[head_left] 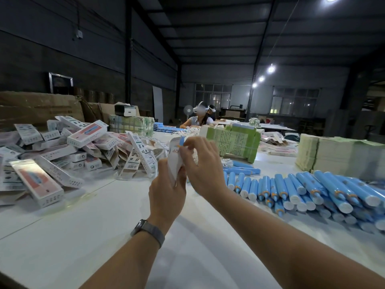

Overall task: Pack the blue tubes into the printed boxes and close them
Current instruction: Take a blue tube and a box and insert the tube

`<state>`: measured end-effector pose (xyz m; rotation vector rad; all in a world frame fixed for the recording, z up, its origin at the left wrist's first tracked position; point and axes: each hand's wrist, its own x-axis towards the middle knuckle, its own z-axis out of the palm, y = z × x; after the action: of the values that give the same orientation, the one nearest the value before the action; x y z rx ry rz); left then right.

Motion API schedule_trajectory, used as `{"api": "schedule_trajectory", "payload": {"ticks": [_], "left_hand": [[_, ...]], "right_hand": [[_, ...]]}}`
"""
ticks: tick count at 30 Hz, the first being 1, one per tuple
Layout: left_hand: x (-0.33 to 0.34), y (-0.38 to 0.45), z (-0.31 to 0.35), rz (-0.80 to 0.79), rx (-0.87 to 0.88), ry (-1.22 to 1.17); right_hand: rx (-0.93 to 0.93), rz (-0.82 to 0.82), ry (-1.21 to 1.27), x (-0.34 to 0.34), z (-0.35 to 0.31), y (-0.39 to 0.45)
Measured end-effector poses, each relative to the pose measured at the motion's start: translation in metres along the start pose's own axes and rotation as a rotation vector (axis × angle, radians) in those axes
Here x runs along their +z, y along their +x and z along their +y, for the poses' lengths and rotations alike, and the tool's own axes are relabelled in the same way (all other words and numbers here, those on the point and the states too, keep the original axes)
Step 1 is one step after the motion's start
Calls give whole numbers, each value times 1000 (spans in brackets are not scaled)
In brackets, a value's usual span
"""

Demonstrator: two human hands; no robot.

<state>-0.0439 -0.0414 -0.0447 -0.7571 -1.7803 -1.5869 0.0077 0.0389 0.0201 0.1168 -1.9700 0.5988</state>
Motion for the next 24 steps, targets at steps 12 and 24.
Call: {"api": "schedule_trajectory", "payload": {"ticks": [12,24], "left_hand": [[-2,1,-7,-53,-90,1],[-3,12,-17,143,-130,27]], "right_hand": [[-12,-13,-47,20,3,-18],[333,-184,-72,41,60,-21]]}}
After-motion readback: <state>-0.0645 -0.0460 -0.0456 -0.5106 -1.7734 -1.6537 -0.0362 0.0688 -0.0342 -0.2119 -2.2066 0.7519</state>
